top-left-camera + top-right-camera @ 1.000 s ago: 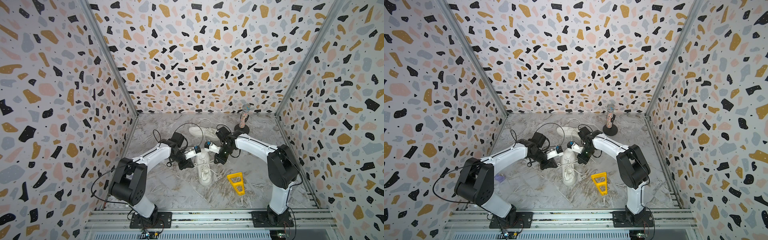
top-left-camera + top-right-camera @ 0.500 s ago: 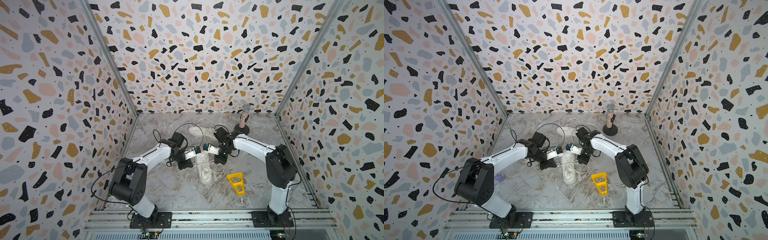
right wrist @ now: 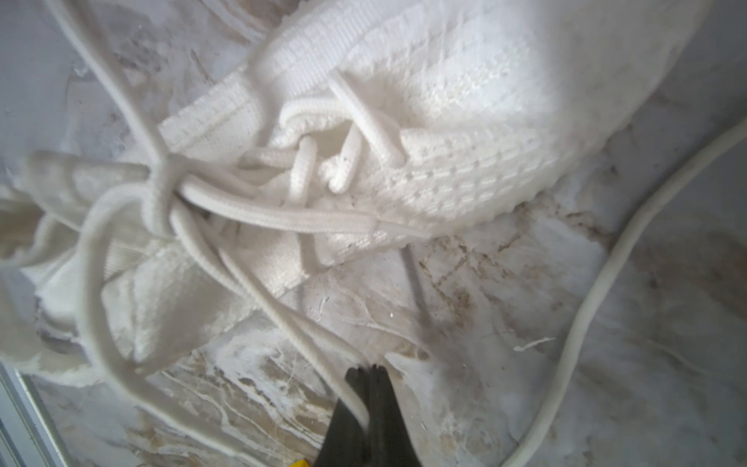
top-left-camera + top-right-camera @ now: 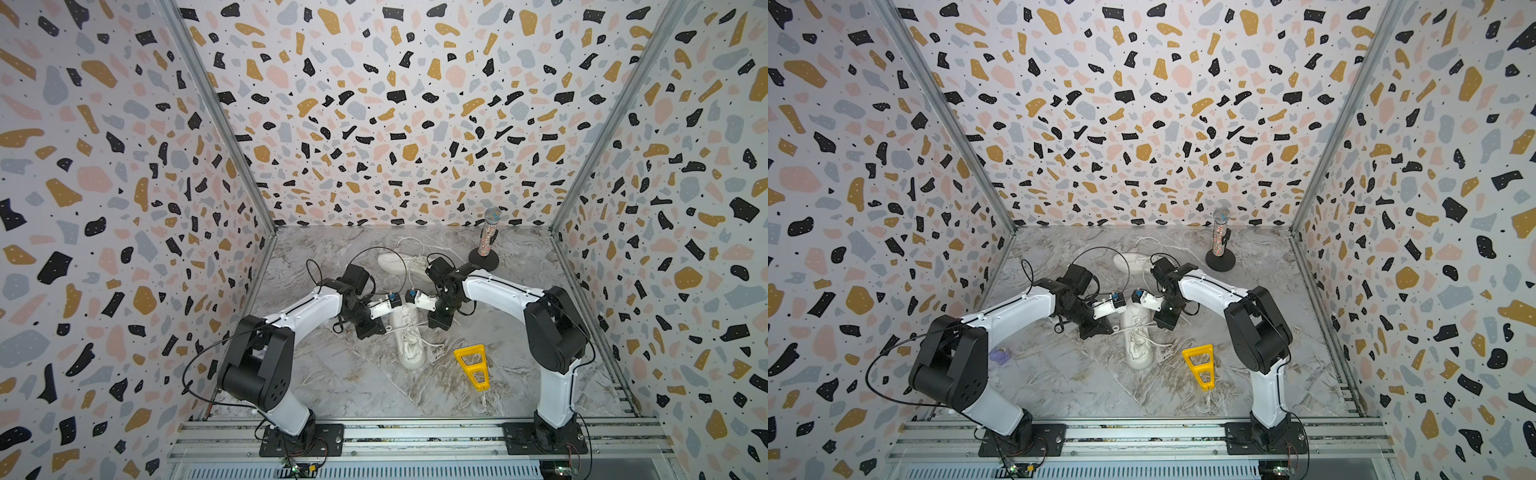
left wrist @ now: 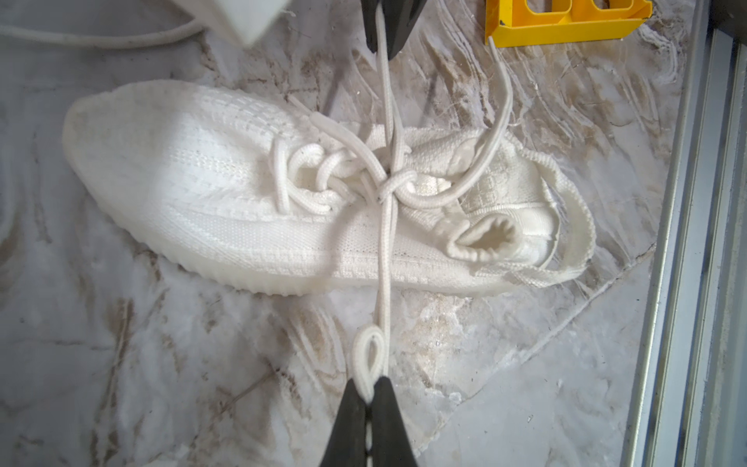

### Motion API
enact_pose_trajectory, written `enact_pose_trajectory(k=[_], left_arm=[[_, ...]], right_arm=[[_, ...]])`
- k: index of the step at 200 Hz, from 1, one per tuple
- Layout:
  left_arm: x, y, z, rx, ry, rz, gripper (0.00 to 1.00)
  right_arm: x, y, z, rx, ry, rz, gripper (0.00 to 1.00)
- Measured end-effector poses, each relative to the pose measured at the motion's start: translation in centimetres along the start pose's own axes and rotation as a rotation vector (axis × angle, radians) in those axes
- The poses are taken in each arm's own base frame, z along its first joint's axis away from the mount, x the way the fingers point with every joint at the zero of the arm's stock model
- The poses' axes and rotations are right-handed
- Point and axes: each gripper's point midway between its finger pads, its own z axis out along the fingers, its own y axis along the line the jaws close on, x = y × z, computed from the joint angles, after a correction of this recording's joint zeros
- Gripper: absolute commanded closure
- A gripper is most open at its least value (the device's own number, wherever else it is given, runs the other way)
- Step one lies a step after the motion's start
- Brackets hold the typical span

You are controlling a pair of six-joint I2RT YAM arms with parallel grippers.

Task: Tie the shoes
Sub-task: Tie the shoelace on the shoe.

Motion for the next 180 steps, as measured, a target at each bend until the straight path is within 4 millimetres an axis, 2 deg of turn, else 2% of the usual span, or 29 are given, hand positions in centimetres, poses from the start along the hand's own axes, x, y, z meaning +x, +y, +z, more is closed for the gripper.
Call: enact_pose_trajectory(k=[83, 98, 123, 151, 180], left_arm=[[0.4, -0.1, 0.2, -0.001, 0.013, 0.001, 1.00], [0.4, -0.3, 0.2, 0.013, 0.009, -0.012, 0.83], [0.9, -1.1, 0.1, 0.050, 0.023, -0.048, 0.66], [0.7, -2.3, -0.5, 0.111, 0.018, -0.110, 0.51], [-1.8, -2.6, -1.8, 0.150, -0.058, -0.152, 0.42]], right_arm=[[-0.5, 0.5, 0.1, -0.042, -0.043, -0.002, 1.00], [-0.8, 0.8, 0.0, -0.083, -0.075, 0.011, 1.00], [-0.8, 1.3, -0.1, -0.163, -0.132, 0.051, 1.00], [-0.8, 2.1, -0.1, -0.232, -0.193, 0.084, 1.00], [-1.6, 2.7, -1.0, -0.249, -0.274, 0.091, 1.00]])
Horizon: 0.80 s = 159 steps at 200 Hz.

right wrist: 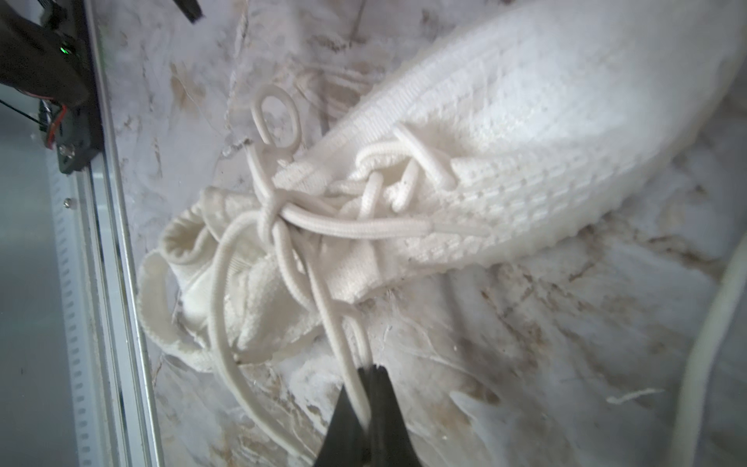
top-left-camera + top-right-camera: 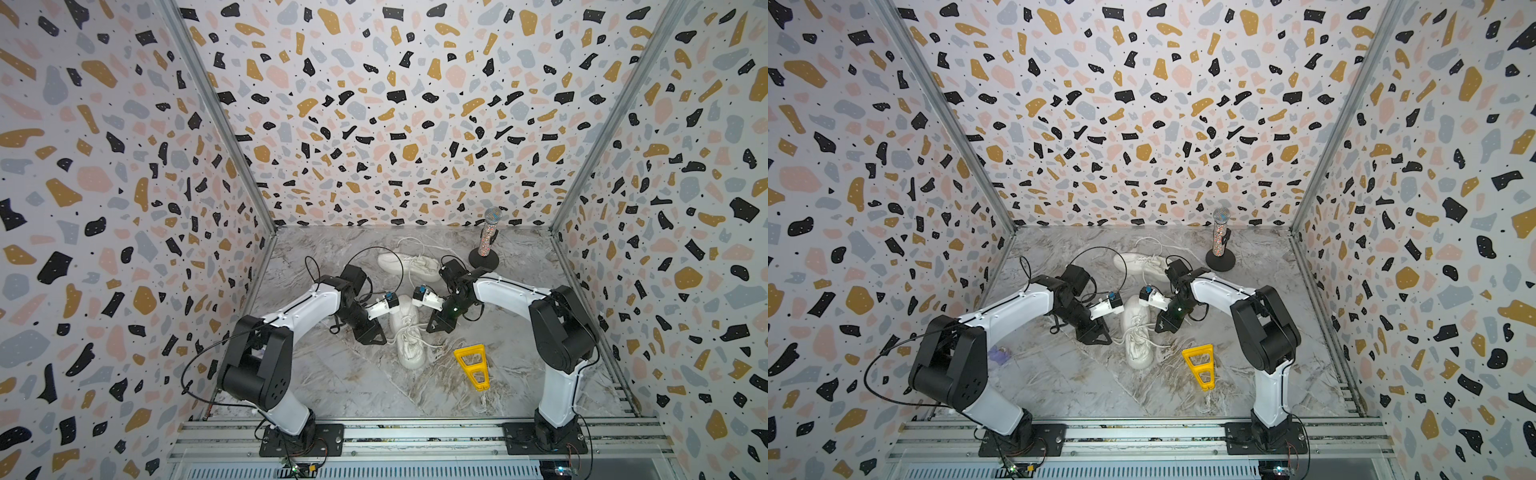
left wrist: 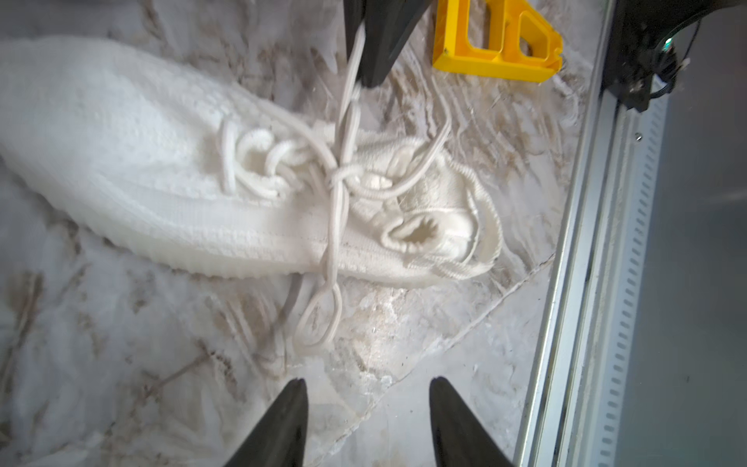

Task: Tie the shoes
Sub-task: Tie the shoelace on the shoe.

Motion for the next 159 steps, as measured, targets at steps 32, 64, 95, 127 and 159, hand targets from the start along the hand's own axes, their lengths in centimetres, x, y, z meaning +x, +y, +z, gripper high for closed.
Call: enact_pose_trajectory(k=[32, 64, 95, 127, 159], left_arm=[[-3.1, -0.5, -0.7, 0.064, -0.099, -0.060, 0.43], [-4.7, 0.4, 0.5, 0.138, -0.153, -0.191, 0.45], [-4.8, 1.6, 2.2, 0.173, -0.152, -0.309, 0.45], [-4.8, 2.3, 4.0, 0.196, -0.130, -0.367, 0.45], [-5.6, 1.9, 5.1, 0.207, -0.119, -0.354, 0.52]], right_arm=[[-1.3, 0.6, -0.6, -0.015, -0.096, 0.001, 1.00], [-1.4, 0.7, -0.3, -0.027, -0.141, 0.029, 1.00], [-1.6, 0.5, -0.3, -0.028, -0.159, 0.043, 1.00], [-1.7, 0.2, -0.4, -0.023, -0.172, 0.046, 1.00], [-1.5, -0.1, -0.6, -0.019, -0.175, 0.055, 1.00]])
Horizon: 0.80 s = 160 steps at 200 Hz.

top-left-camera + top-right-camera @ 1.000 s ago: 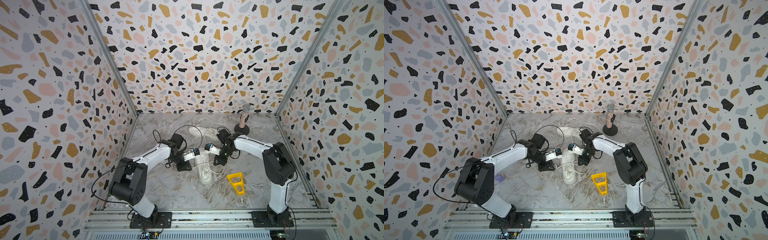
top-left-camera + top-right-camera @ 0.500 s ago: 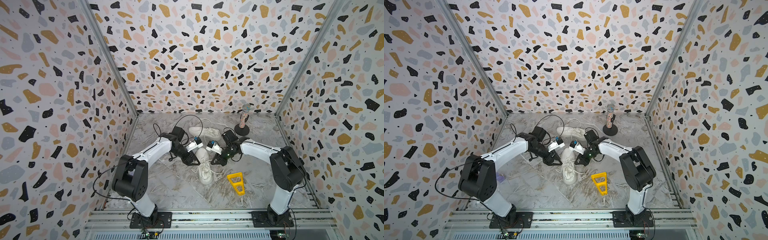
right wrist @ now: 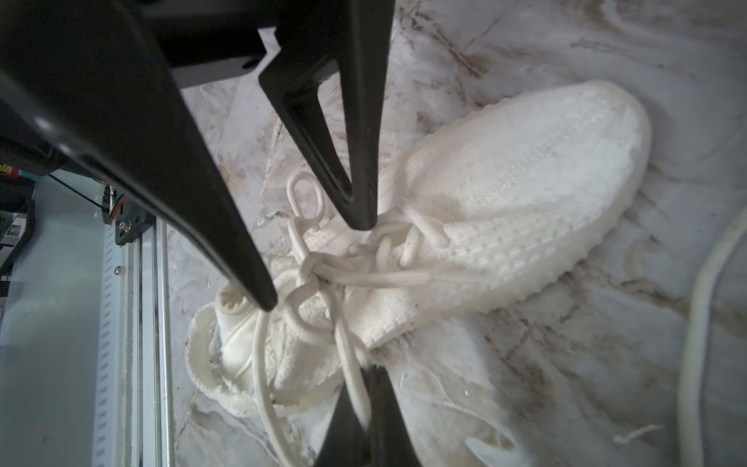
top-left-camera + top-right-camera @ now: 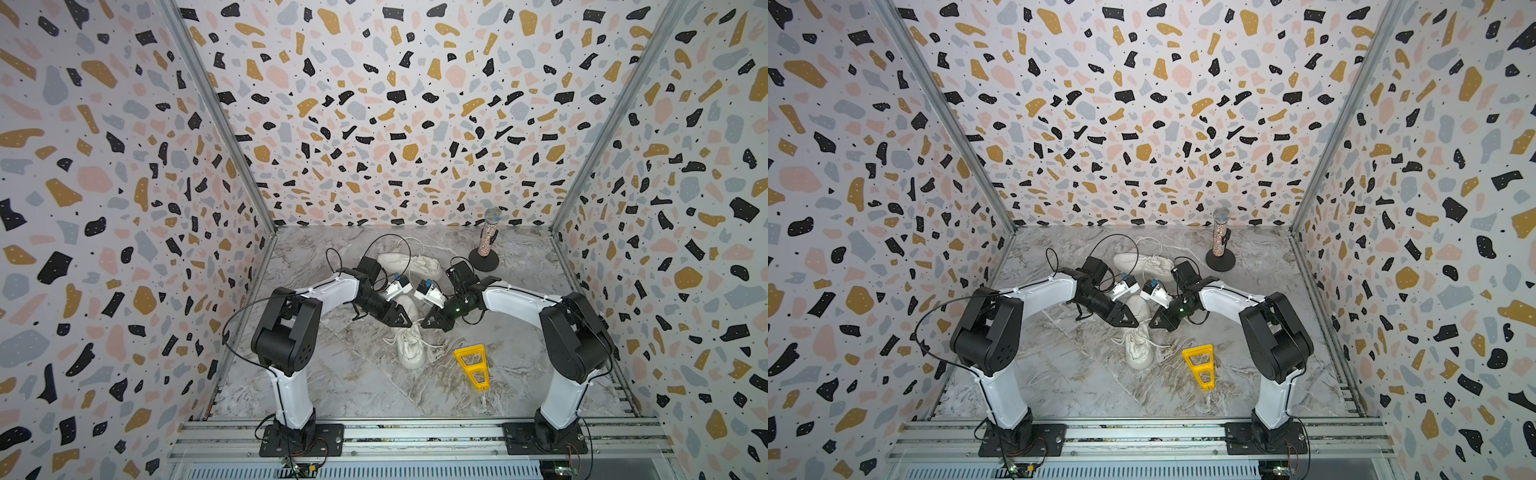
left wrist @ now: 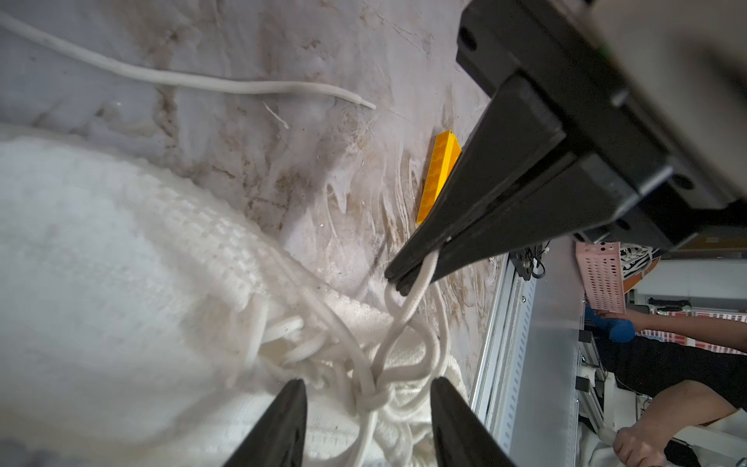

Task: Tie the shoes
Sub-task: Tie the shoelace on the shoe.

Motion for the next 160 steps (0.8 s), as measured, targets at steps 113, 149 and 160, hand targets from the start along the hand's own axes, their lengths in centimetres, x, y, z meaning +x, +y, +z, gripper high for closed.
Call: enact_pose_trajectory(k=[113, 149, 160], left_arm=[[1.1, 0.0, 0.9, 0.005, 0.021, 0.013, 0.53], [1.1, -0.2, 0.9, 0.012, 0.020, 0.015, 0.63], [1.1, -0.1, 0.9, 0.011, 0.020, 0.025, 0.66]], right_arm=[[1.3, 1.7, -0.6, -0.064, 0.021, 0.033, 0.92], [2.5, 2.2, -0.5, -0.087, 0.050, 0.058, 0.84], [2.7, 2.3, -0.5, -0.094, 0.057, 0.064, 0.81]])
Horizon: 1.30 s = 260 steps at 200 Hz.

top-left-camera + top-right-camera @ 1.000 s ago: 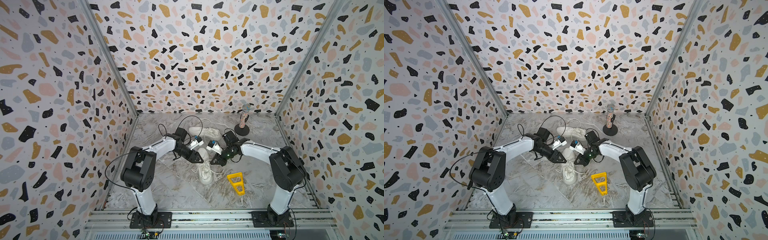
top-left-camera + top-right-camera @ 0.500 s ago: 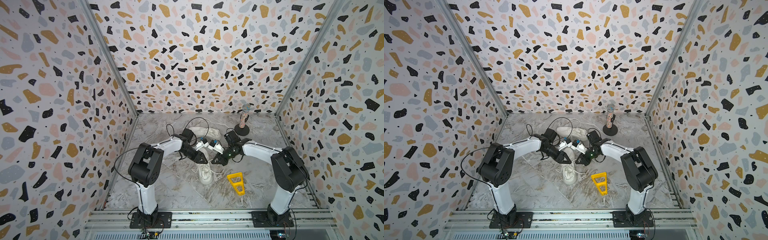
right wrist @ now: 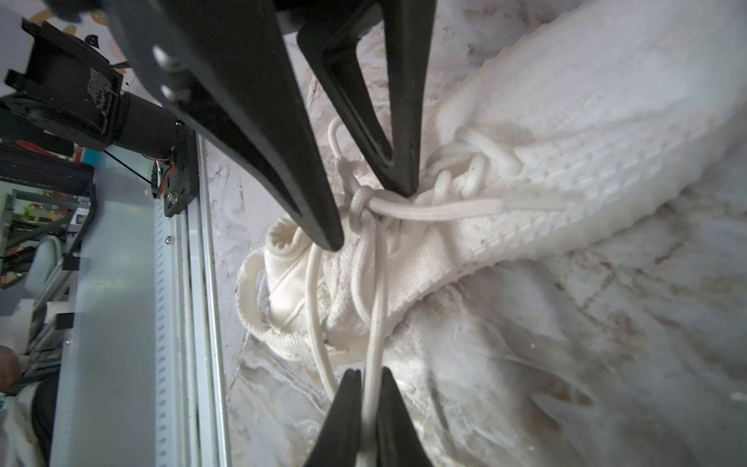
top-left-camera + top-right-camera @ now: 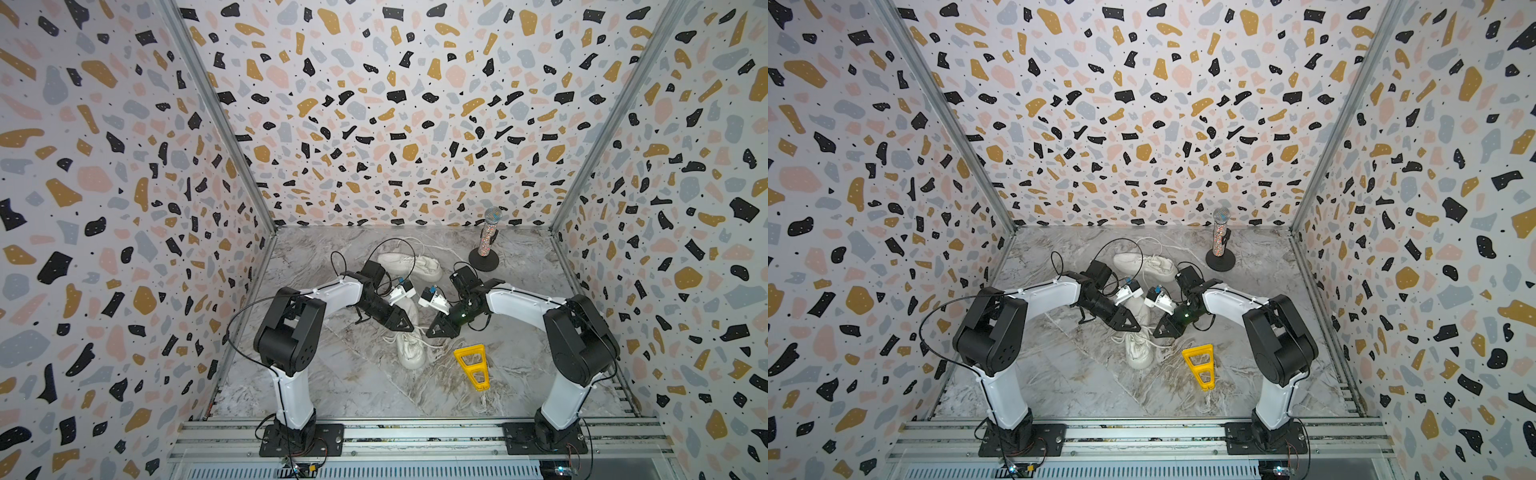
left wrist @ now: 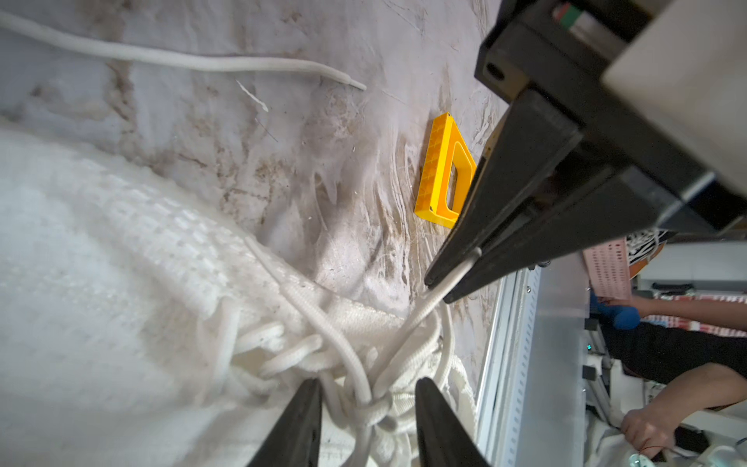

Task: Tie the shoes
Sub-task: Tie the shoelace on the shoe.

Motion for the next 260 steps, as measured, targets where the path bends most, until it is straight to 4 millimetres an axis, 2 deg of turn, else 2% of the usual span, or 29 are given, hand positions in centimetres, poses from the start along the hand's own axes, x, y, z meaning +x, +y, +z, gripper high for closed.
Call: enact_pose_trajectory(k=[28, 69, 85, 135, 162, 194, 213, 260], left_arm=[[0.0, 0.1, 0.0, -0.005, 0.001, 0.010, 0.73], [0.0, 0.1, 0.0, -0.006, 0.001, 0.013, 0.85], [0.0, 0.1, 0.0, -0.006, 0.000, 0.014, 0.88], [0.1, 0.0, 0.0, 0.008, -0.005, 0.021, 0.92], [0.2, -0.2, 0.1, 0.019, -0.006, 0.029, 0.92], [0.2, -0.2, 0.1, 0.024, -0.008, 0.031, 0.93], [0.2, -0.2, 0.1, 0.025, -0.010, 0.031, 0.92], [0.3, -0.2, 0.1, 0.028, -0.011, 0.031, 0.92]], right_arm=[[0.2, 0.0, -0.4, -0.018, -0.005, 0.022, 0.75], [-0.2, -0.7, -2.1, -0.043, -0.064, 0.092, 0.67], [-1.0, -1.2, -2.9, -0.051, -0.108, 0.141, 0.61], [-4.9, -3.6, -4.5, -0.038, -0.270, 0.286, 0.57], [-5.6, -5.5, -3.7, -0.038, -0.282, 0.417, 0.52], [-4.9, -7.2, -1.8, -0.061, -0.252, 0.564, 0.45], [-4.9, -7.0, -1.0, -0.094, -0.243, 0.619, 0.43], [-6.4, -5.0, 0.2, -0.176, -0.256, 0.621, 0.42]])
